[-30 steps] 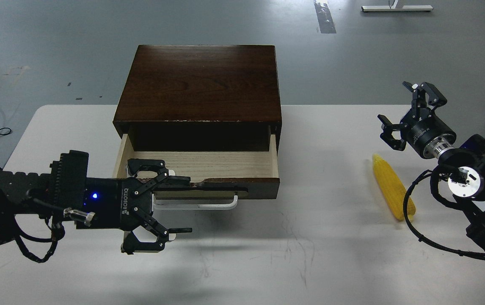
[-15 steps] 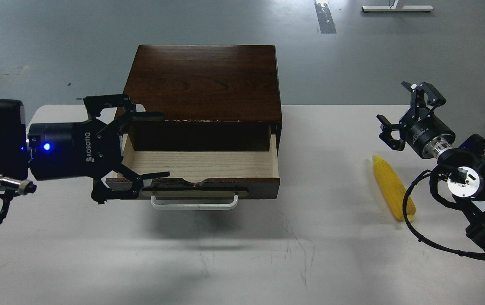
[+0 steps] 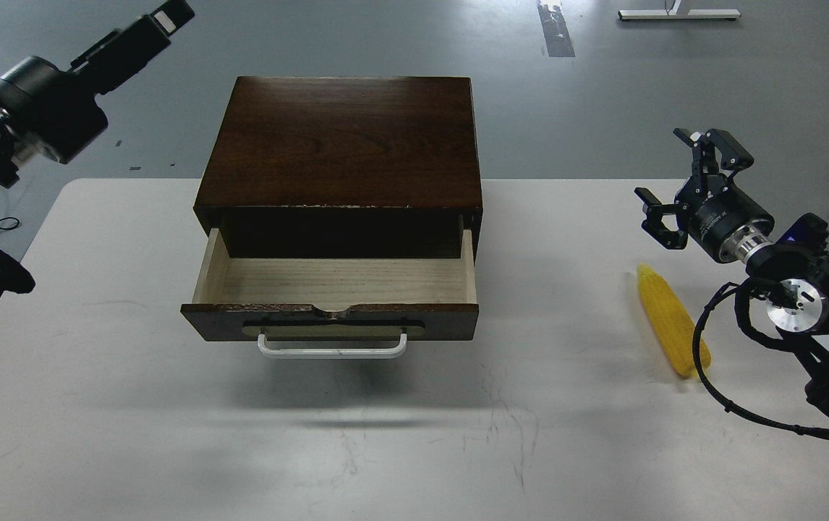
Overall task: Put corn in drawer with both arms
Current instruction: 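Release the handle and lift the left gripper away from the drawer, then lower the right gripper onto the yellow corn cob and grasp it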
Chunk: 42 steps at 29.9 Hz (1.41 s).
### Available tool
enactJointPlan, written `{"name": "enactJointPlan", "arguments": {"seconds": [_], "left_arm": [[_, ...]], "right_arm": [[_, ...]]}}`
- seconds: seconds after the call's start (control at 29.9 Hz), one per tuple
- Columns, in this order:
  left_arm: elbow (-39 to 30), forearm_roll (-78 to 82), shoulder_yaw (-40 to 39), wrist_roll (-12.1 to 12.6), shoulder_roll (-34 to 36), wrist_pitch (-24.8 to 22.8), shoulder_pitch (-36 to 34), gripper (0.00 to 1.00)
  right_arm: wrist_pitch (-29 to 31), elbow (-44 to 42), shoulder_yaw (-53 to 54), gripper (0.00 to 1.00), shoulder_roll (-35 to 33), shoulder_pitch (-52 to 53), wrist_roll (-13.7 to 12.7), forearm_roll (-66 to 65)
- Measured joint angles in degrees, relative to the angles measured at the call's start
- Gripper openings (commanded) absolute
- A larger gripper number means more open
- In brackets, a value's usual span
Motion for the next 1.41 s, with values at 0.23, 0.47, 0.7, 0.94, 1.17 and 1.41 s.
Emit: {"name": "enactJointPlan", "arguments": {"seconds": [0.23,0.47,0.7,0.94,1.17,1.41], "left_arm": [[21.4,-22.7,-0.3,0.0,-7.7,-18.6,2.0,0.98],[23.7,-30.5,-5.0,5.5,-8.9,-22.8,9.0,0.98],[26.2,-31.0,-11.8,11.7,-9.7,-22.9,16.2,0.98],[27.2,-30.9,-12.8,11.6,-10.3,-23.0,17.3,0.98],[27.2,-30.8,-12.8,11.2,-10.5,-22.9,17.4,0.98],[27.1,-30.4,-12.8,11.0,-10.4,-22.9,17.4,0.98]], "right_arm": [[0.0,4.9,-2.2,1.00,-5.2,-0.4,1.7,-0.7],[0.0,10.4,-5.1,1.00,-12.3,-0.3,5.9,-9.1],[-2.4,13.3,-11.1,1.00,-16.9,-0.3,10.5,-44.5],[-12.8,13.0,-20.3,0.98,-20.9,2.5,11.9,-70.3],[-17.4,10.9,-35.0,0.98,-21.0,8.9,12.0,-74.3],[-19.1,9.1,-42.1,0.97,-19.0,9.6,12.0,-75.5]]}}
